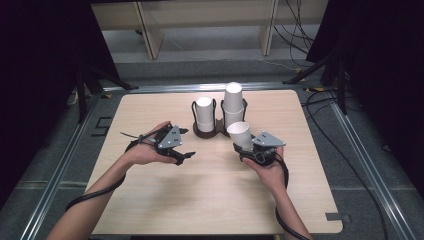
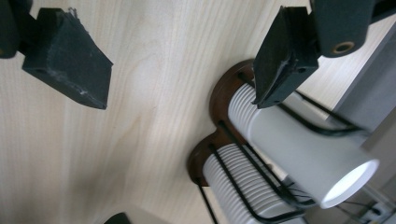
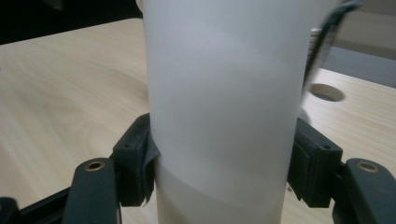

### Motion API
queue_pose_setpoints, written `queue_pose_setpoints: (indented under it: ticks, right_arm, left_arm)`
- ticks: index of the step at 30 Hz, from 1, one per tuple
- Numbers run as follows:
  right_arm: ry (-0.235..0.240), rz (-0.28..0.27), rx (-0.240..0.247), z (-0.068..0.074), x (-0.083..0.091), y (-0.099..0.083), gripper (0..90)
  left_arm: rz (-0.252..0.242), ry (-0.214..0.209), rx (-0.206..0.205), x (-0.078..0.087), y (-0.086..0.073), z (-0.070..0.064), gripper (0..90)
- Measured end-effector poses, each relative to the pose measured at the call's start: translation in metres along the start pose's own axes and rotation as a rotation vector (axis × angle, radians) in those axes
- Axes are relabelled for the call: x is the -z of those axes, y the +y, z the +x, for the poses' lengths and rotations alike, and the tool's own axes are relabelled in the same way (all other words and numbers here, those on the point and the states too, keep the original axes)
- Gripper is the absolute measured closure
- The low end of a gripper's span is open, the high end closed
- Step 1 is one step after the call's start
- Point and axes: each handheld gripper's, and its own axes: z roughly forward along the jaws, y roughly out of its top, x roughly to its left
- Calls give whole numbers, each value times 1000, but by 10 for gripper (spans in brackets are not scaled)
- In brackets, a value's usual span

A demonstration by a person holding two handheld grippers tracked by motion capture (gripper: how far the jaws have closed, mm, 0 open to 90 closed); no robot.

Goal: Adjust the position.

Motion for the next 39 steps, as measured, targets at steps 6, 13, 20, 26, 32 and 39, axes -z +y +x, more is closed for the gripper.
queue_pose_setpoints:
  ticks: [6, 13, 20, 26, 32, 39]
  right_arm:
    - [-76, -41, -2, -10, 7, -7, 349]
    - [-128, -67, -36, -15, 15, -13, 348]
    - [-167, -98, -49, -22, 24, -15, 347]
    - [-201, -107, -58, -28, 33, -16, 346]
    - [-223, -104, -81, -33, 41, -18, 346]
    - [-223, -125, -110, -37, 43, -20, 346]
  left_arm:
    - [-41, 42, 96, 6, -13, -2, 186]
    - [-107, 99, 208, 10, -30, -16, 185]
    - [-149, 211, 334, 11, -52, -34, 182]
    - [-175, 319, 402, 13, -65, -46, 174]
    - [-170, 425, 476, 17, -77, -51, 164]
    - [-183, 469, 511, 26, -85, -48, 161]
